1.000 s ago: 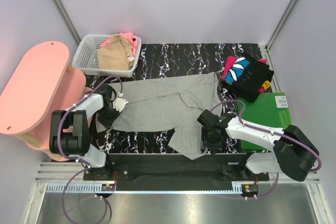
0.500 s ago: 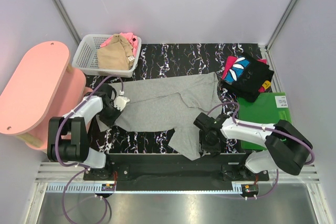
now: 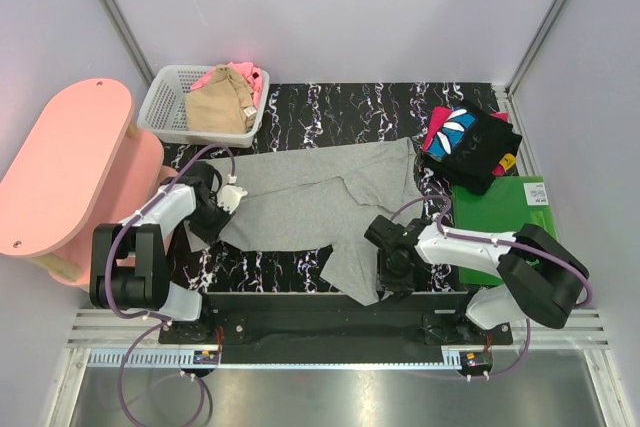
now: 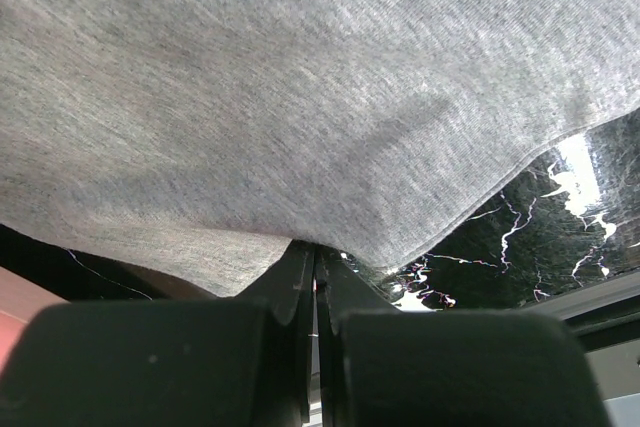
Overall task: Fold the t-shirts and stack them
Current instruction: Grap the side of the flattened tshirt closest away from the robot with both arms
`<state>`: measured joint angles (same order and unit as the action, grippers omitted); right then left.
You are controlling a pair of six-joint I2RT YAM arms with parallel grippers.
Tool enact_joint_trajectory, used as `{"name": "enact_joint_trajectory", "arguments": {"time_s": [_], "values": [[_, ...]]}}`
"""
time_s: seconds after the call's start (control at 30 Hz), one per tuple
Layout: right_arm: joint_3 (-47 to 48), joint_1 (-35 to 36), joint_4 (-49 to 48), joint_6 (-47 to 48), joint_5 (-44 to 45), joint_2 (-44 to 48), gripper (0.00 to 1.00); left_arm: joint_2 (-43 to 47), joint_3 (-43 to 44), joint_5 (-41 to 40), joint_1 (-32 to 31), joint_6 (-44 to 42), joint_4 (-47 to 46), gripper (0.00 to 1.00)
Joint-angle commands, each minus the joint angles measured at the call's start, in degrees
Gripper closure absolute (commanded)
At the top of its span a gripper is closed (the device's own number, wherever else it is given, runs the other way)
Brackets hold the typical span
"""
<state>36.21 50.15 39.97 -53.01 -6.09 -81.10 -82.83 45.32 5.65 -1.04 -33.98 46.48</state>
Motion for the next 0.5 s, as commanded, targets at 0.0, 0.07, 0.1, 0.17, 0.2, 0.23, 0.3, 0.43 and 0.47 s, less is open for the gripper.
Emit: {"name": "enact_joint_trajectory", "arguments": {"time_s": [0.0, 0.07, 0.1, 0.17, 0.2, 0.23, 0.3, 0.43, 0.47], "values": [[0.53, 0.12, -9.55, -2.88, 5.38, -0.29, 0.58, 1.53, -0.41, 2.0, -0.19, -0.21, -0.6, 1.0], [0.01, 0.04, -9.99, -3.23, 5.82, 0.24, 0.63, 1.53, -0.5, 2.08, -0.19, -0.21, -0.6, 1.0], [-0.17, 0.12, -10.52, -3.5, 7.3, 0.76, 0.65, 1.53, -0.58, 2.08, -0.19, -0.39, -0.6, 1.0], [-0.35, 0.12, -10.87, -3.59, 8.11, 1.21, 0.71, 1.44, -0.76, 2.08, -0.19, -0.3, -0.6, 1.0], [-0.35, 0.12, -11.05, -3.59, 8.37, 1.56, 0.73, 1.53, -0.76, 2.17, -0.19, -0.3, -0.6, 1.0], [-0.17, 0.12, -11.14, -3.5, 8.63, 1.82, 0.77, 1.62, -0.85, 2.17, -0.19, -0.3, -0.6, 1.0], [-0.08, 0.12, -11.31, -3.24, 8.64, 2.43, 0.85, 1.62, -0.94, 2.26, -0.19, -0.3, -0.6, 1.0], [0.44, 0.04, -11.14, -2.8, 9.25, 3.93, 0.94, 1.79, -1.02, 2.09, -0.19, -0.3, -0.51, 1.0], [0.62, 0.12, -10.88, -2.54, 9.43, 4.28, 0.96, 1.97, -1.02, 2.0, -0.19, -0.39, -0.51, 1.0]]}}
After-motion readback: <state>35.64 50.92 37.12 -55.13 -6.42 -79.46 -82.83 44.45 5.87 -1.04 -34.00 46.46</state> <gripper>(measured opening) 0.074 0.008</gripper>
